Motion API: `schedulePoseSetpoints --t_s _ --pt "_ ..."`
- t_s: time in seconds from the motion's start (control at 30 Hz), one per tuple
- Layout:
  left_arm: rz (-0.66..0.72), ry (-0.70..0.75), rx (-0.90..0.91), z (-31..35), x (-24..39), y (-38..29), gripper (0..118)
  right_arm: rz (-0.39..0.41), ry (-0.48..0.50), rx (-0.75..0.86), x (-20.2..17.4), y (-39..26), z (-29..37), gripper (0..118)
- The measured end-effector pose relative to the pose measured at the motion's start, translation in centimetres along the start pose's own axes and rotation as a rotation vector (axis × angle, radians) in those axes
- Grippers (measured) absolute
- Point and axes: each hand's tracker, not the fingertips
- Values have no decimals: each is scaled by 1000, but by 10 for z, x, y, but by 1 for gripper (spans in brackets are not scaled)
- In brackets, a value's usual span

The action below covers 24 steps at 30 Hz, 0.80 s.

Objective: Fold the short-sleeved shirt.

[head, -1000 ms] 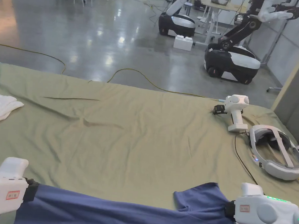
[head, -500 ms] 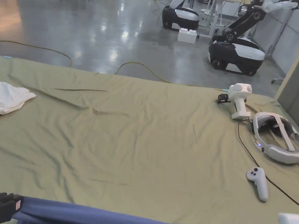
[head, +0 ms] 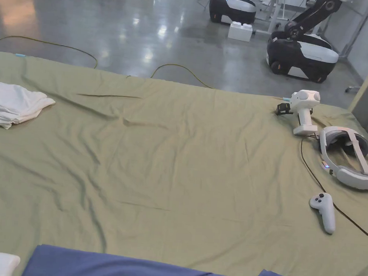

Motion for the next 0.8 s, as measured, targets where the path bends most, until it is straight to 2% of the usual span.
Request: schedulePoseSetpoints --t_s 0.03,0.07,0.1,0.13,0.2,0.3,0.47,0.63,0.8 --pt "8 -2 4 1 1 1 17 0 -68 -5 -1 1 4 23" --pt "17 -11 14 4 2 2 29 2 -120 -1 -1 1 9 44" --pt "21 -12 21 11 5 3 42 -1 -137 12 1 1 16 52" --pt "22 -4 30 16 9 6 52 -6 -132 26 4 3 26 54" --pt "9 25 90 26 15 12 56 -30 -153 91 4 8 47 62" --pt "-4 -6 210 44 24 26 56 -57 -182 231 1 24 83 62" --pt "-5 -9 388 66 46 60 56 -77 -169 449 -21 59 124 62" --pt "-9 -23 567 85 70 85 55 -126 -36 701 -49 85 148 62" --pt "-22 42 749 99 89 101 53 -164 8 984 -92 104 158 59"
